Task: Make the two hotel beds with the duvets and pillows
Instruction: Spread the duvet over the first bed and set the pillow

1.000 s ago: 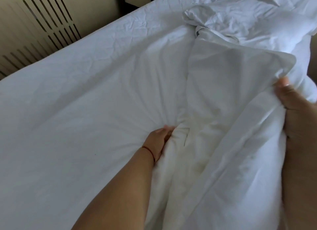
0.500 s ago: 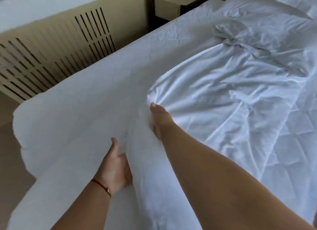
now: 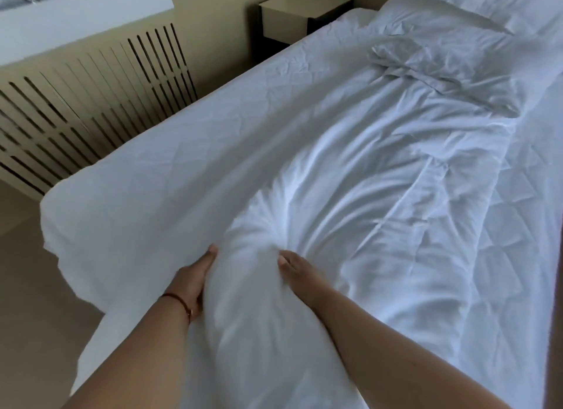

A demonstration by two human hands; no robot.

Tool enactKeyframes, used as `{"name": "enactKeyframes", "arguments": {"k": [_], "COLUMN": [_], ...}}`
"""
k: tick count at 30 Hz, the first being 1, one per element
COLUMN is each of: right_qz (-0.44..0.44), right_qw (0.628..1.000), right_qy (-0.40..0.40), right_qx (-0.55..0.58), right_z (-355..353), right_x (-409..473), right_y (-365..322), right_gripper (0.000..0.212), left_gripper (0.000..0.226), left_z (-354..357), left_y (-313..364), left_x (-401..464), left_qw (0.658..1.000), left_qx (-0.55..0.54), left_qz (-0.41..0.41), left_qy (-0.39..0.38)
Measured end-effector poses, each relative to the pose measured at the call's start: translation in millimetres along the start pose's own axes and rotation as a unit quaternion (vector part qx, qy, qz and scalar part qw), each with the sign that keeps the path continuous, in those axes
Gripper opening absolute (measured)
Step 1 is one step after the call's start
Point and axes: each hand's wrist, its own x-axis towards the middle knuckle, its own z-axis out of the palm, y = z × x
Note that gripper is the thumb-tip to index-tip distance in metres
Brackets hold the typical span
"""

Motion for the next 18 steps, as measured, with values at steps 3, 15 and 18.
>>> {"name": "enactKeyframes", "arguments": {"k": [3, 15, 18], "right_qz": [0.000, 0.019, 0.015], "right_qw": [0.999, 0.997, 0.999], "right_qy": [0.023, 0.071, 0.052], "right_qx": [0.023, 0.040, -0.002], "right_z": [8, 29, 47], "right_x": [-30, -118, -132], "right_y": [1, -26, -34], "right_gripper": [0.042, 0.048, 0.047], "left_gripper": [0.067, 0.070, 0.077], "left_z": [5, -23, -81], "left_y": [-29, -28, 8], "left_x": [-24, -76, -48], "left_qw": [0.990, 0.992, 0.984], "left_qx": [-0.102, -0.075, 0.122], "left_qz": [-0.076, -0.008, 0.104], "left_qy": [-0.060, -0.100, 0.074]}}
